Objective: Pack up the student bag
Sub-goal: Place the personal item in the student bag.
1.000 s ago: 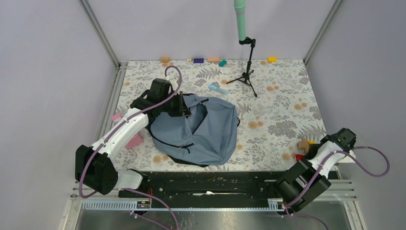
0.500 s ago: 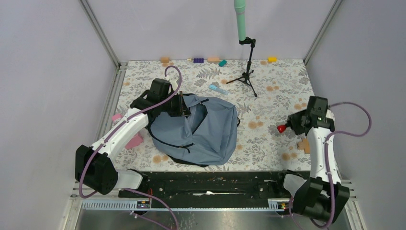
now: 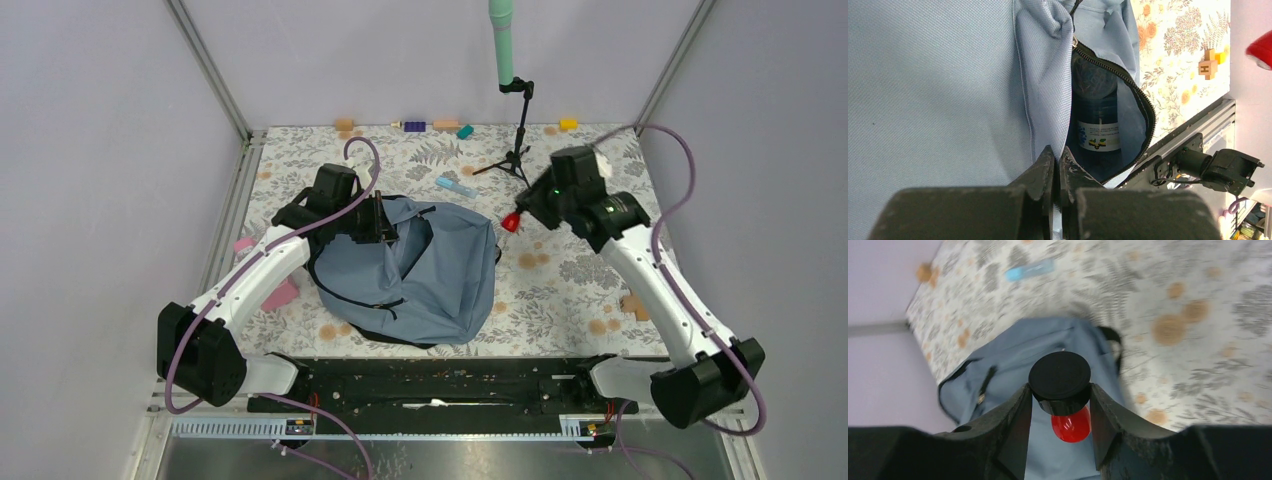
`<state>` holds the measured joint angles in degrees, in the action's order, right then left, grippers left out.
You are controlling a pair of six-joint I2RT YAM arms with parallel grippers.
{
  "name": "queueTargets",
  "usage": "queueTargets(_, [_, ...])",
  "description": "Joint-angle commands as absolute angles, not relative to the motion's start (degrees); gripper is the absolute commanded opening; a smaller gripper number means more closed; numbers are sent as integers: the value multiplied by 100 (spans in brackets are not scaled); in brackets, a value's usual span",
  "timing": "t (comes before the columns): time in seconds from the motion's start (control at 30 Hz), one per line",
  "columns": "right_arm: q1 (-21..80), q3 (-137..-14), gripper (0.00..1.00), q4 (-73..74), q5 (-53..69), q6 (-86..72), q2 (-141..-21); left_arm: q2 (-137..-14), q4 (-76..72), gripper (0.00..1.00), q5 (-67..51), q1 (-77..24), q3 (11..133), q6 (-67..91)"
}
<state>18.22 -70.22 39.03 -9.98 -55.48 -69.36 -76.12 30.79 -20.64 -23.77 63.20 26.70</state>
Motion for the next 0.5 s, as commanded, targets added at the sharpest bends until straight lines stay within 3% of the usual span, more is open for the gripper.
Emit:
queueTargets(0.0, [2903, -8154, 33, 3635, -1619, -5562, -7401, -7406, 2520, 0, -2030, -2298, 6512, 2584])
queueTargets(0.27, [4428, -9544, 33, 3302, -2229, -4705, -8624, -7426, 2532, 0, -2080, -2238, 6521, 2584])
queueTargets(0.47, [5008, -9744, 33, 2984, -2609, -4047, -9156, -7387, 2523, 0, -2085, -2205, 6514, 2586])
